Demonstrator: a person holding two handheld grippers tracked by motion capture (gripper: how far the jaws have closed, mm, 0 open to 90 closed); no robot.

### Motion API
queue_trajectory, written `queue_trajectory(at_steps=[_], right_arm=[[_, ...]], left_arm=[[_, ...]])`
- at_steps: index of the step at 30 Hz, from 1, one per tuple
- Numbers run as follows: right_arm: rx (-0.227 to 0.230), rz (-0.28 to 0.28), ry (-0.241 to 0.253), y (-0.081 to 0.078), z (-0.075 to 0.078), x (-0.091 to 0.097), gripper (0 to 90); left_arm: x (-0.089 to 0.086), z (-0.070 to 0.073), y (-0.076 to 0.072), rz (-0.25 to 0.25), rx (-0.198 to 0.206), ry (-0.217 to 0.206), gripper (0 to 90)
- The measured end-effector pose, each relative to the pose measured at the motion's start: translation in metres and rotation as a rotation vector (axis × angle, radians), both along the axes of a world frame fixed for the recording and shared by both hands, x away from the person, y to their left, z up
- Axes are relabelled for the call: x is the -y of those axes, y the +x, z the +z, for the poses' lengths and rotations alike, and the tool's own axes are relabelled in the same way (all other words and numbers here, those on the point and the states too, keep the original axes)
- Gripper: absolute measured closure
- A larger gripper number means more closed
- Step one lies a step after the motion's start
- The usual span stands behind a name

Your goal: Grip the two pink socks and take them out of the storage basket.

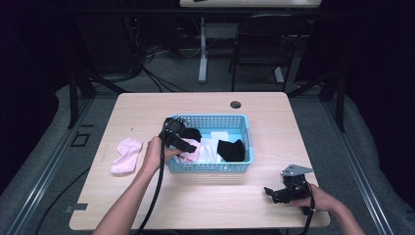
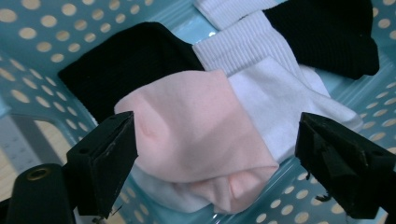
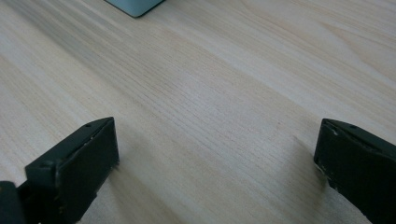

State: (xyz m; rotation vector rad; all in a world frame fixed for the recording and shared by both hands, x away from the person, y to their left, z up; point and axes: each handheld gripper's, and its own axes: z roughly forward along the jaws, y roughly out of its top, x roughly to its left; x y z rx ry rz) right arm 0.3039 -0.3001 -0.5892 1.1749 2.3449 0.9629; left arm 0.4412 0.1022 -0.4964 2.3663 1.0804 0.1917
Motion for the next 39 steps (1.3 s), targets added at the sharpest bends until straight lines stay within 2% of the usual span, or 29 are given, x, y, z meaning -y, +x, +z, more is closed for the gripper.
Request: queue_trajectory(at_steps=[3,4,7,9,13,16,26,30,31,34,35,39], right_arm=[[-0.001,0.001,-0.001,0.000,0.000,0.000,0.0],[0.000,0.000,0.000,0.000,0.000,0.000,0.0],[0.000,0.000,0.000,0.000,0.000,0.000,0.0],[-0.001,0.001,-0.001,0.000,0.000,0.000,0.0],[-0.001,0.001,-0.001,0.000,0.000,0.000,0.0],[0.001,0.001,0.000,0.000,0.000,0.000,0.0],[0.000,0.004,-0.001,0.000,0.000,0.000,0.0],[0.000,0.004,-0.001,0.000,0.000,0.000,0.0],[0.000,0.004,-0.002,0.000,0.000,0.001,0.0],[0.000,0.005,0.001,0.000,0.000,0.000,0.0],[0.000,0.005,0.002,0.000,0.000,0.000,0.0],[-0.002,0.003,0.001,0.000,0.000,0.000,0.0]], left_arm=[[0.003,-0.004,0.001,0.008,-0.005,0.010,12.2],[0.006,-0.008,0.002,0.013,-0.024,0.011,10.4],[0.010,-0.014,0.003,0.010,-0.045,0.019,11.8],[0.011,-0.015,0.004,0.012,-0.044,0.024,12.6],[0.015,-0.018,0.005,0.019,-0.058,0.042,17.5],[0.017,-0.022,0.007,0.014,-0.083,0.052,20.0],[0.022,-0.026,0.008,0.029,-0.108,0.097,32.5],[0.022,-0.027,0.009,0.035,-0.126,0.113,44.1],[0.022,-0.027,0.009,0.035,-0.130,0.120,49.6],[0.023,-0.028,0.009,0.036,-0.137,0.127,54.1],[0.023,-0.028,0.009,0.035,-0.141,0.134,62.2],[0.022,-0.029,0.010,0.039,-0.152,0.134,73.8]])
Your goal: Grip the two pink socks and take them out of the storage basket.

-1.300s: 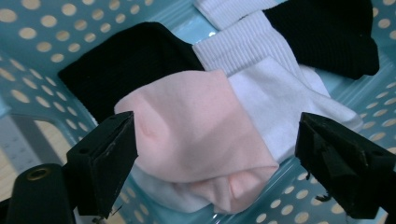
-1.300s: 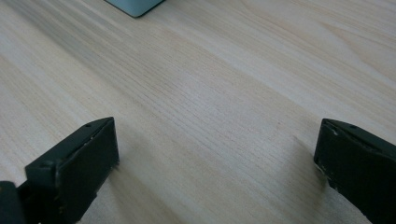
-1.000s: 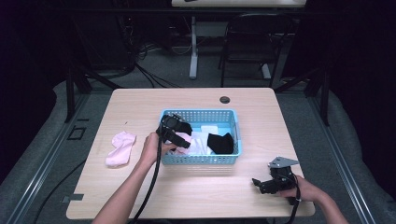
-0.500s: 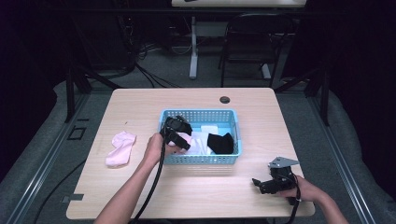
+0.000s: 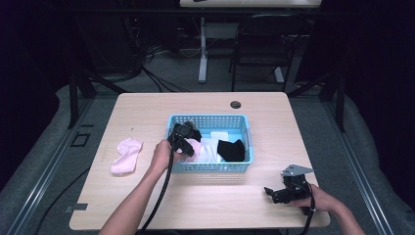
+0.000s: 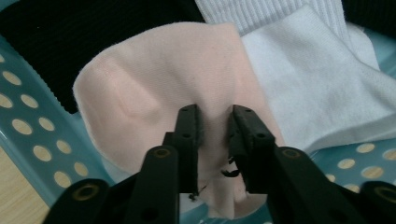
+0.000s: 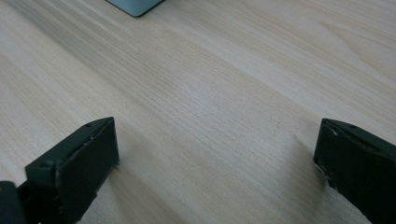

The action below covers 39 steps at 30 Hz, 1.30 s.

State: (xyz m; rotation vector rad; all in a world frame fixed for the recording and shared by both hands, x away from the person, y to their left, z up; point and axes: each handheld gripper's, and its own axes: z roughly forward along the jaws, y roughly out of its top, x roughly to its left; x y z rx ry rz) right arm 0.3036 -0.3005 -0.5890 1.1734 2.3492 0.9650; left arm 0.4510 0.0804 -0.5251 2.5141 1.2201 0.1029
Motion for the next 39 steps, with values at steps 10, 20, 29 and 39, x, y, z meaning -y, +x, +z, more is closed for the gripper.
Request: queue_trajectory(at_steps=[10,20,29,39], right_arm=[[0.000,0.001,0.000,0.000,0.000,0.000,0.0],[0.001,0.000,-0.001,0.000,0.000,0.000,0.0],[0.001,0.001,0.004,0.000,0.000,0.000,0.0],[0.001,0.000,0.000,0.000,0.000,0.000,0.0]], left_arm=[[-0.008,0.012,-0.003,-0.016,0.035,-0.056,84.5],[-0.019,0.041,-0.009,-0.019,0.101,-0.110,84.9],[-0.023,0.058,-0.012,-0.025,0.123,-0.133,84.9],[-0.030,0.084,-0.015,-0.030,0.168,-0.157,84.8]])
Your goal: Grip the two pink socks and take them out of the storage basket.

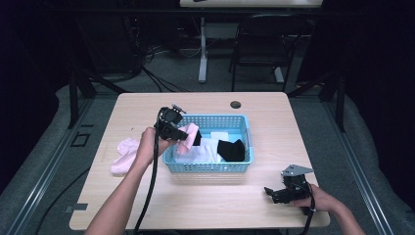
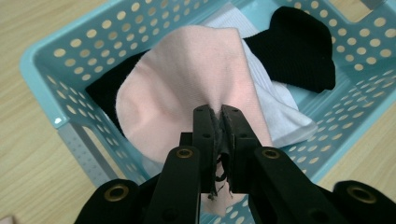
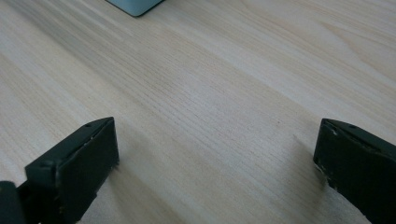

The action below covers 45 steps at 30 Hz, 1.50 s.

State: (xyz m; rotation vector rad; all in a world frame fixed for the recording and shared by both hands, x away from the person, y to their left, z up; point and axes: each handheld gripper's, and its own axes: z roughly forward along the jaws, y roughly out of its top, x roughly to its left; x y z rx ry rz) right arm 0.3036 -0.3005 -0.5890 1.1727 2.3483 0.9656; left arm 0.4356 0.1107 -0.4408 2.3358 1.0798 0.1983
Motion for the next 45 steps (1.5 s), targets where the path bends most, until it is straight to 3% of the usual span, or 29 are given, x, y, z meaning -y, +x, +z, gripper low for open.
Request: queue_trajectory(at_steps=[15,25,35,45], right_arm=[[0.000,0.001,0.003,0.000,0.000,0.000,0.0],[0.000,0.000,0.000,0.000,0.000,0.000,0.0],[-0.001,0.001,0.003,0.000,0.000,0.000,0.0],[0.000,0.000,-0.001,0.000,0.000,0.000,0.0]], left_arm=[[-0.022,0.026,-0.012,0.011,0.058,-0.002,84.9],[-0.058,0.044,-0.020,0.064,0.099,-0.002,84.8],[-0.092,0.045,-0.028,0.125,0.106,0.004,84.8],[-0.136,0.033,-0.033,0.219,0.082,0.006,84.8]])
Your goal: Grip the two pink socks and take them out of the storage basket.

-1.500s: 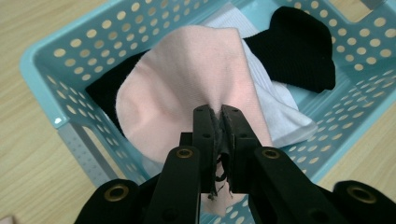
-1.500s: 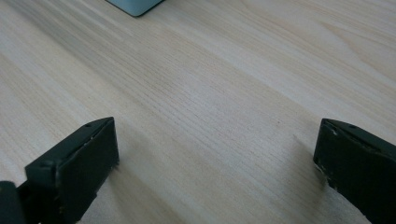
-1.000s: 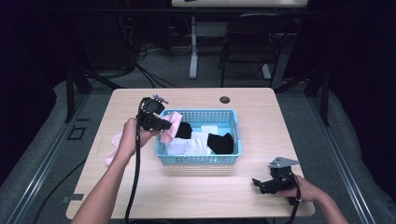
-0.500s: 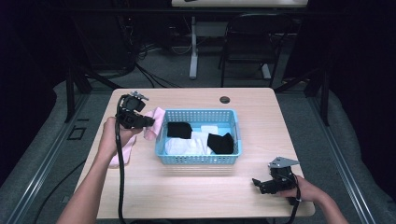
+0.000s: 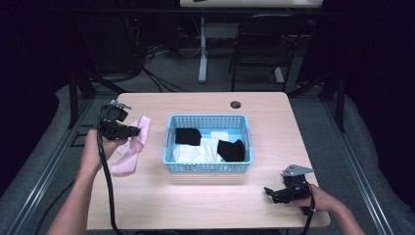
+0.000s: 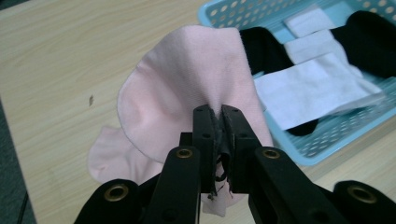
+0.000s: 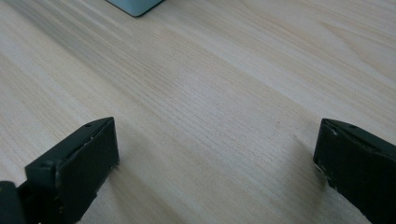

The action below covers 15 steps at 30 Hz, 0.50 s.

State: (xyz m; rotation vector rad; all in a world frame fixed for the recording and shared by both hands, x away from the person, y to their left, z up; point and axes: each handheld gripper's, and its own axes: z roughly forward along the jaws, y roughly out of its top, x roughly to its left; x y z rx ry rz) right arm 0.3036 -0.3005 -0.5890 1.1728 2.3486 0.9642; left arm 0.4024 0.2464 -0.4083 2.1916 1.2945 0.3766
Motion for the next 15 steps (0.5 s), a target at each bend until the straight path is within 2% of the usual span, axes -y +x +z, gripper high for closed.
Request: queue_trajectory(at_steps=[5,9,15], right_arm=[[0.000,0.000,0.000,0.000,0.000,0.000,0.0],[0.000,0.000,0.002,0.000,0.000,0.000,0.0],[0.001,0.000,0.002,0.000,0.000,0.000,0.0]], left_arm=[[-0.018,-0.015,0.000,0.039,-0.036,-0.011,84.7],[-0.029,-0.033,0.001,0.068,-0.072,-0.011,84.7],[-0.038,-0.061,0.004,0.073,-0.130,-0.030,84.5]])
